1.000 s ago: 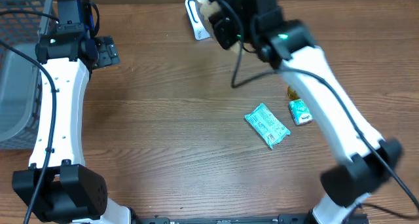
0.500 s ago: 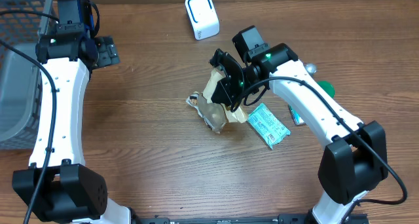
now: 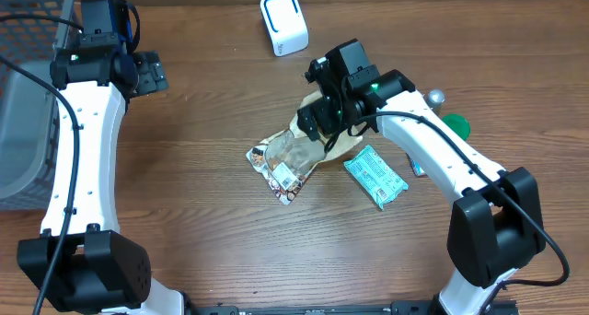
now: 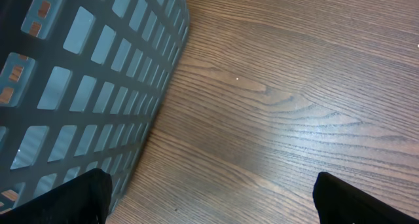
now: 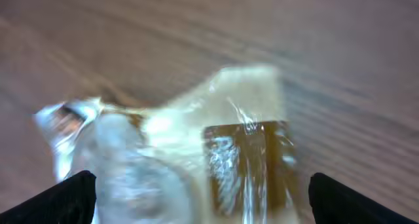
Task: Scan the item barcode
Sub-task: 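Bring the snack pouch down and set it on the table center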
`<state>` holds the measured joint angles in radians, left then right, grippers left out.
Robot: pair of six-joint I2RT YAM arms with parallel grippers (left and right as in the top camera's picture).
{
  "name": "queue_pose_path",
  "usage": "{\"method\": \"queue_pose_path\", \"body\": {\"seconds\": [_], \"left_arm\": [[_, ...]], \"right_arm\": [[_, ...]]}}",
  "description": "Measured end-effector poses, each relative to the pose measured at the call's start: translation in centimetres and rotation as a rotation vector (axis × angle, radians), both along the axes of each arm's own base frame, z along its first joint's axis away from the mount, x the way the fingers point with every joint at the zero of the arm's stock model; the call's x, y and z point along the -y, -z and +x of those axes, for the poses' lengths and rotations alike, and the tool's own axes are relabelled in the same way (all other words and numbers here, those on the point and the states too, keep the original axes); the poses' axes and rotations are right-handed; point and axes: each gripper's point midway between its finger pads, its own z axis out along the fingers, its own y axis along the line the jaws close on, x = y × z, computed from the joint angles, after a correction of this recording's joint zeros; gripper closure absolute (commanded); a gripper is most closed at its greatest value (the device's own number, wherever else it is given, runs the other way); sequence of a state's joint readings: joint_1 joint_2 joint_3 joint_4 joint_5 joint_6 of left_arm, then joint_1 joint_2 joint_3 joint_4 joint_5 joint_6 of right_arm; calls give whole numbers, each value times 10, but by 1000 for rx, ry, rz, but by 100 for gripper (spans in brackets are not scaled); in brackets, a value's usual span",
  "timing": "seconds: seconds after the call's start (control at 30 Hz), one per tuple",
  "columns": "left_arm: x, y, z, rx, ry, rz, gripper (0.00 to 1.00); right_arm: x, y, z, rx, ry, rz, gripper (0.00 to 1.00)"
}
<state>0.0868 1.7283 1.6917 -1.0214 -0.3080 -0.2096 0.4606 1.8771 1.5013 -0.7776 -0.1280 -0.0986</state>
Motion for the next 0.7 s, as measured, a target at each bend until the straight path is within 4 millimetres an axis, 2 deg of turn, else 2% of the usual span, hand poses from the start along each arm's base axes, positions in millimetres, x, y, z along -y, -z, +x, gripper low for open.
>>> {"method": "queue_pose_path", "body": {"seconds": [0.2,0.33,0.7], "left_arm": [[0,0,0,0,0,0,1],[0,0,0,0,0,0,0],[0,0,0,0,0,0,0]], "right_arm": [[10,-6,22,52,199,8,0],[17,-4,20,36,248,-9,0],[18,-3,21,35,264,-9,0]]}}
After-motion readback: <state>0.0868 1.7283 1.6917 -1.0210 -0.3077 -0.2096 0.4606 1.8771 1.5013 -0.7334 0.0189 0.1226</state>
